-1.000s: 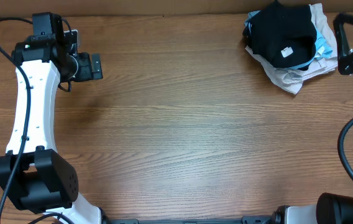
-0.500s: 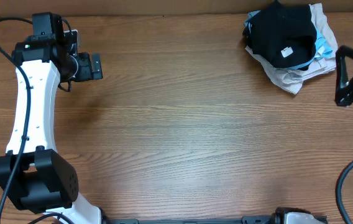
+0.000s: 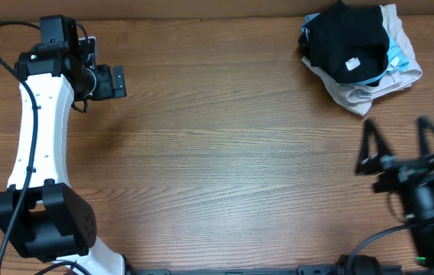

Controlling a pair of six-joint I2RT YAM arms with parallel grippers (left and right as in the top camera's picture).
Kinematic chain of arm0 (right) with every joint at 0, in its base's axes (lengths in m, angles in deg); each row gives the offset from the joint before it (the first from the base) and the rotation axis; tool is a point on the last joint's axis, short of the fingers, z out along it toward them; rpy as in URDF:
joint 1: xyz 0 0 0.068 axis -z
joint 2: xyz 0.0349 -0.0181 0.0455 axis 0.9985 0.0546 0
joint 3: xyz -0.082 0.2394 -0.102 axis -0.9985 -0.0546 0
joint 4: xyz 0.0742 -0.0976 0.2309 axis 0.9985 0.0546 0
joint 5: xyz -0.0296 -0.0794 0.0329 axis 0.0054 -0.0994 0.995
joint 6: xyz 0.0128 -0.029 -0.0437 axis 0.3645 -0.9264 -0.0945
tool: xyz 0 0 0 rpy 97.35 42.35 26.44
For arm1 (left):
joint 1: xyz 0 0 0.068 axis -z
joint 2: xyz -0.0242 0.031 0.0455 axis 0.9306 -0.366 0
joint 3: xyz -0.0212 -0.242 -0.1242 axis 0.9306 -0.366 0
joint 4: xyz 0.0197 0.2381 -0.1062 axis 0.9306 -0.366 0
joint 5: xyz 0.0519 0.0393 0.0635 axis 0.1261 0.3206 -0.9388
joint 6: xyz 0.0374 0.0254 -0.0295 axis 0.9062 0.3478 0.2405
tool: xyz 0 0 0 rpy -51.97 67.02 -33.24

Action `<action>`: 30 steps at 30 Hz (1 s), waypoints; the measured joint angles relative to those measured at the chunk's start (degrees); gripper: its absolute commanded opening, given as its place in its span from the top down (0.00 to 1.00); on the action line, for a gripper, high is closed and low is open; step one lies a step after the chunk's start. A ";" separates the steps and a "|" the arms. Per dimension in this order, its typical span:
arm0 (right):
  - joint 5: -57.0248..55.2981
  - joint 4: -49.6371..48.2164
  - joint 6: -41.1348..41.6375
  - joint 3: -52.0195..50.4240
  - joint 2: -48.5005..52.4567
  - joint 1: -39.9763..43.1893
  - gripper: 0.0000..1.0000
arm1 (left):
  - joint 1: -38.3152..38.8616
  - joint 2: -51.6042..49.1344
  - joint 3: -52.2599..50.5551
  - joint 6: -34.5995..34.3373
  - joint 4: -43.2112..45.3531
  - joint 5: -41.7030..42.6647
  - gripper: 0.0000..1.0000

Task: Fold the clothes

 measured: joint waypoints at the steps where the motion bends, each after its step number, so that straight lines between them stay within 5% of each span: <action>1: 0.61 -4.22 -0.02 -6.21 -3.10 0.00 0.00 | 0.00 0.00 0.00 0.00 0.00 0.00 0.00; 11: 3.87 -29.73 3.30 -40.15 -17.35 0.00 0.00 | 0.00 0.00 0.00 0.00 0.02 -0.04 0.00; 24: 1.62 -35.23 4.44 -51.15 -20.04 0.00 0.00 | 0.00 0.00 0.00 0.00 0.02 -0.04 0.00; 30: 0.76 -30.53 4.44 -52.11 -22.77 0.00 0.00 | 0.00 0.00 0.00 0.00 0.04 -0.04 0.00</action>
